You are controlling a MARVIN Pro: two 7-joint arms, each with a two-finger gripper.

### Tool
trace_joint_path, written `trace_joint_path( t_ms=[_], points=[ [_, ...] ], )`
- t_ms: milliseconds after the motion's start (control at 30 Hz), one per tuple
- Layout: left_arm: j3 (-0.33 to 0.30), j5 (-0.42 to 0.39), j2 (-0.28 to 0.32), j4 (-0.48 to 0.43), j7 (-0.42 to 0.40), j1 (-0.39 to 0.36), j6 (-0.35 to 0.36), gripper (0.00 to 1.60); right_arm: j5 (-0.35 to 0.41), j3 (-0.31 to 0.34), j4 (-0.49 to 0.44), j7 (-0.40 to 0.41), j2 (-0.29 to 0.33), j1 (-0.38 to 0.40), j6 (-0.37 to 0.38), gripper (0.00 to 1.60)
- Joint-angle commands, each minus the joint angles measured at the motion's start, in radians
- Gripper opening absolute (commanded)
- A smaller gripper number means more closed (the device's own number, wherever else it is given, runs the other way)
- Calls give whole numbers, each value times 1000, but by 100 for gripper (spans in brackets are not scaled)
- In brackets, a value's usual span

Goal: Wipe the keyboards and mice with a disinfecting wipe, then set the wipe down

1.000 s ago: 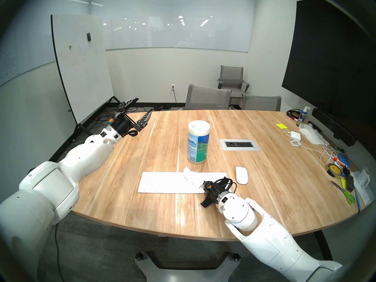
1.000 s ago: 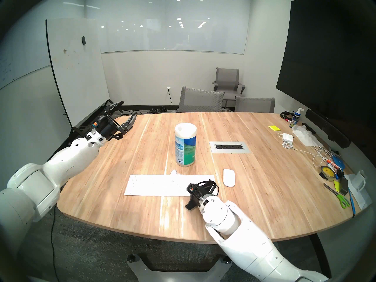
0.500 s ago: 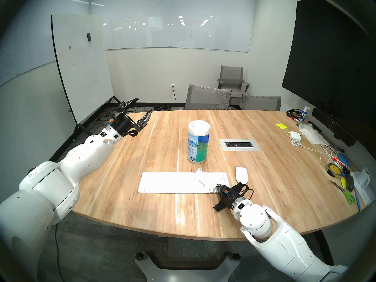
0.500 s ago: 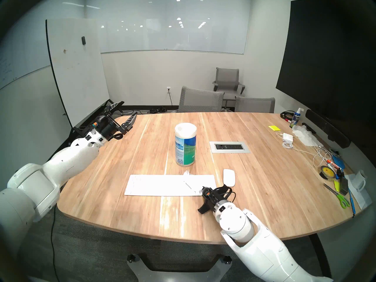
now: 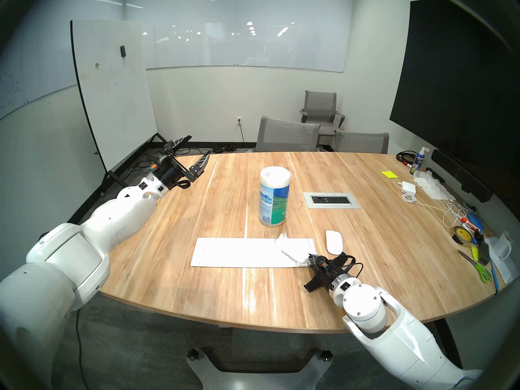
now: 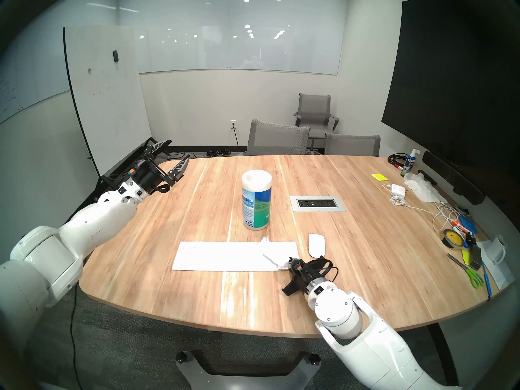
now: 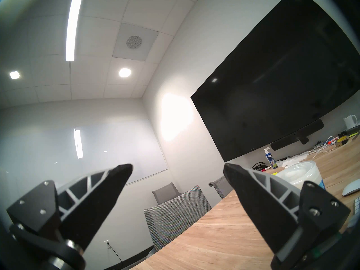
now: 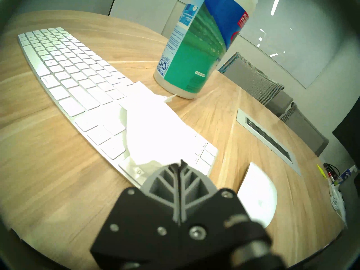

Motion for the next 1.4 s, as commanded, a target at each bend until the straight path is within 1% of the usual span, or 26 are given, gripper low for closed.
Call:
trace_joint_path(
  t_ms=[0, 267, 433, 600, 933, 1133, 1200, 1233, 1367],
  points=[
    [-9, -2, 1, -7, -2, -21, 0, 160, 3, 10, -42, -18, -22, 19, 18, 0],
    [-10, -1, 1, -7, -2, -21, 0, 160, 16, 20, -41, -28, -38, 28, 41, 0],
    [-10, -1, 1, -6, -3, -21, 0, 160, 26, 30, -20, -32, -47, 39, 46, 0],
    [-11, -1, 1, -6, -3, -21, 0, 160, 33, 38, -2, -36, -50, 42, 37, 0],
    [-12, -1, 0, -5, -4, -21, 0, 160, 63, 70, 25, -62, -65, 17, 5, 0],
    [-12, 0, 0, -6, -4, -21, 0, 160, 90, 102, 14, -54, -55, 14, 5, 0],
    [-12, 0, 1, -6, -3, -21, 0, 160, 115, 122, 3, -42, -54, 13, 11, 0],
    [-12, 0, 1, -6, -3, -21, 0, 160, 109, 123, -2, -43, -48, 13, 11, 0],
    [-12, 1, 1, -7, -3, -20, 0, 160, 124, 139, -32, -31, -37, 12, 27, 0]
  ],
)
